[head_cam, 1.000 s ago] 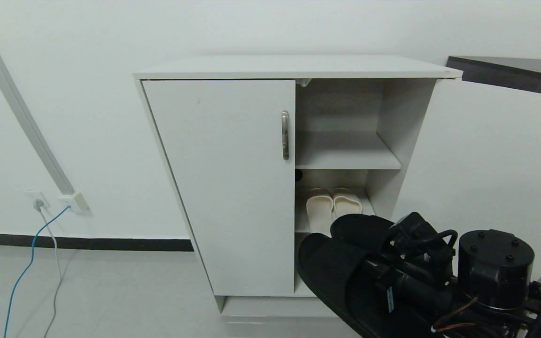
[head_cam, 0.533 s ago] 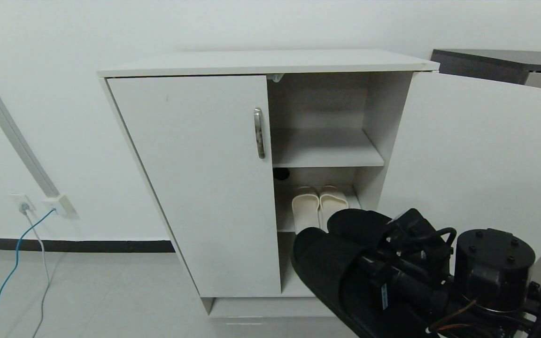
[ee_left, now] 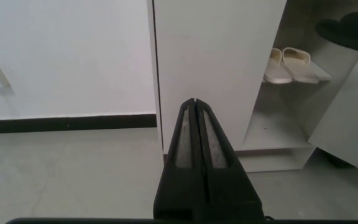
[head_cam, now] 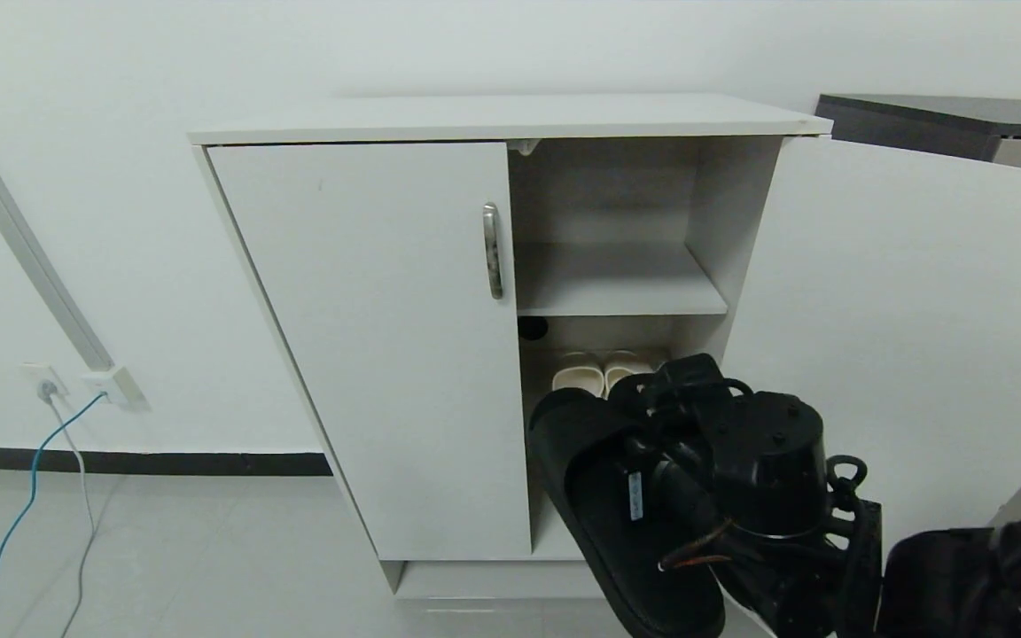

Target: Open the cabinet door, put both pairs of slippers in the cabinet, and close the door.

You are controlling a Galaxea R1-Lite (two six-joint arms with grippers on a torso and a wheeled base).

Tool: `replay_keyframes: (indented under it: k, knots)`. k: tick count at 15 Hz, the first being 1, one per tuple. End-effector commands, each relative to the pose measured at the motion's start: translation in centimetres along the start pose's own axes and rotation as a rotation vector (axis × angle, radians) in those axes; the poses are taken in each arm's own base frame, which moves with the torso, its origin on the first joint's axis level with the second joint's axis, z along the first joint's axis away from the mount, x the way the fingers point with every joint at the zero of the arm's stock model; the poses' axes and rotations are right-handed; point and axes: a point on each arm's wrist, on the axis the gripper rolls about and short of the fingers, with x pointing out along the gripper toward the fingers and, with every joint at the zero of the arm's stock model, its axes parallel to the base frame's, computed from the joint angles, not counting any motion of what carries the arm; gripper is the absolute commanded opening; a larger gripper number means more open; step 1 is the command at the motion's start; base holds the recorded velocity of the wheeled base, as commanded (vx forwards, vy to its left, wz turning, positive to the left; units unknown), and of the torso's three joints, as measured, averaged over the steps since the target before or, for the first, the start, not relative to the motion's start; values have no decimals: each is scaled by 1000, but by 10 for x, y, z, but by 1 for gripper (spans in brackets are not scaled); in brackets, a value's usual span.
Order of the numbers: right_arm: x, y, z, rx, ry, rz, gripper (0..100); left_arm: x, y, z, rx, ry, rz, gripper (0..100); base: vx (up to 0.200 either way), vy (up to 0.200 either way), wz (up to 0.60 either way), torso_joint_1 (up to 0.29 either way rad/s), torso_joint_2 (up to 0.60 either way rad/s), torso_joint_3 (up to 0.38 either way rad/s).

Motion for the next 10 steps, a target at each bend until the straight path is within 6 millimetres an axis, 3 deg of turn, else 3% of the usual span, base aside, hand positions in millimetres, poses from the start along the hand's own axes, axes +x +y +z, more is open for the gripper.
replay_keyframes:
  k: [1,7,10]
  knots:
    - [10,12,33,57,-46,-103,0,0,0,0,0,1,0,0,0,0,0,0,0,0]
    - [20,9,71,83,-86,-252,0,0,0,0,1,1,0,0,0,0,0,0,0,0]
    - [26,6,71,78,-76,-268,0,0,0,0,3,1,0,0,0,0,0,0,0,0]
